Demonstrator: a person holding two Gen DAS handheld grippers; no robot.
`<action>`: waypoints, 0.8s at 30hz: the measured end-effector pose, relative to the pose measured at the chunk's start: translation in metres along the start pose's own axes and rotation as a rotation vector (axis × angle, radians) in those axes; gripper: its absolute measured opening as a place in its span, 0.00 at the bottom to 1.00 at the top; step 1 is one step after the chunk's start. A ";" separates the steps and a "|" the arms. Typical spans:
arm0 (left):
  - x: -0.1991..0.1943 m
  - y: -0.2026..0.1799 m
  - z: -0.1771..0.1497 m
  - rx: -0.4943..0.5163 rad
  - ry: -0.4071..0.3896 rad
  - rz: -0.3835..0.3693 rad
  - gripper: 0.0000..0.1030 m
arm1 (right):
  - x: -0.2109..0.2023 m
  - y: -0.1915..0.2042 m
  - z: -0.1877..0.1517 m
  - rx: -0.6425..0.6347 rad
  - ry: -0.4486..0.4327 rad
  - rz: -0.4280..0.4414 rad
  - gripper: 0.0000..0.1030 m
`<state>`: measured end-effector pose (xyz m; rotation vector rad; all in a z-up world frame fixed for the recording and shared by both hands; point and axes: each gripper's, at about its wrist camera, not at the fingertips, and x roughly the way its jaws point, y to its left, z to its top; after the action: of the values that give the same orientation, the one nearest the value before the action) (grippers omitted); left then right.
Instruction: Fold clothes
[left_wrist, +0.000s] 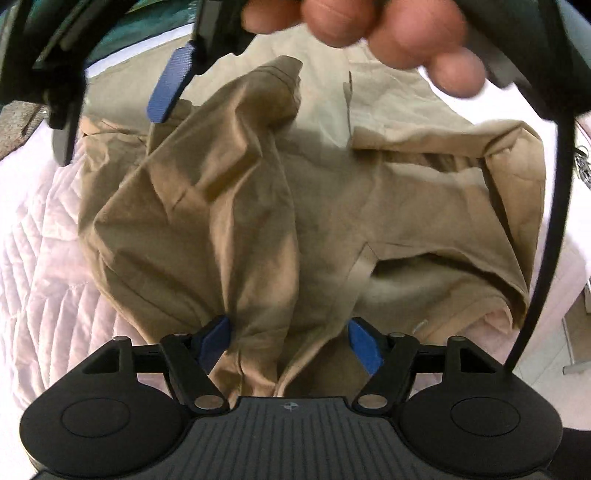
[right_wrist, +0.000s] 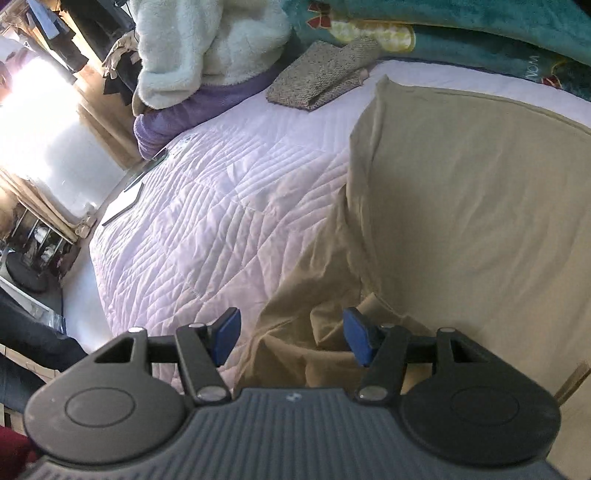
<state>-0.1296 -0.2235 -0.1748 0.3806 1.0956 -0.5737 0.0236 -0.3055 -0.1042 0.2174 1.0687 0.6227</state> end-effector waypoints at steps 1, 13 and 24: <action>0.000 -0.001 -0.002 0.012 0.002 -0.003 0.70 | 0.003 -0.001 -0.001 0.010 0.011 0.007 0.64; -0.001 0.013 -0.006 -0.024 0.005 -0.042 0.70 | -0.017 -0.093 -0.010 0.311 -0.045 -0.286 0.64; -0.038 0.007 -0.004 -0.031 -0.038 -0.047 0.70 | 0.014 -0.006 0.005 -0.254 0.012 -0.228 0.55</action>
<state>-0.1414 -0.2063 -0.1420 0.3167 1.0784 -0.6024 0.0344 -0.3018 -0.1150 -0.1278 0.9984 0.5470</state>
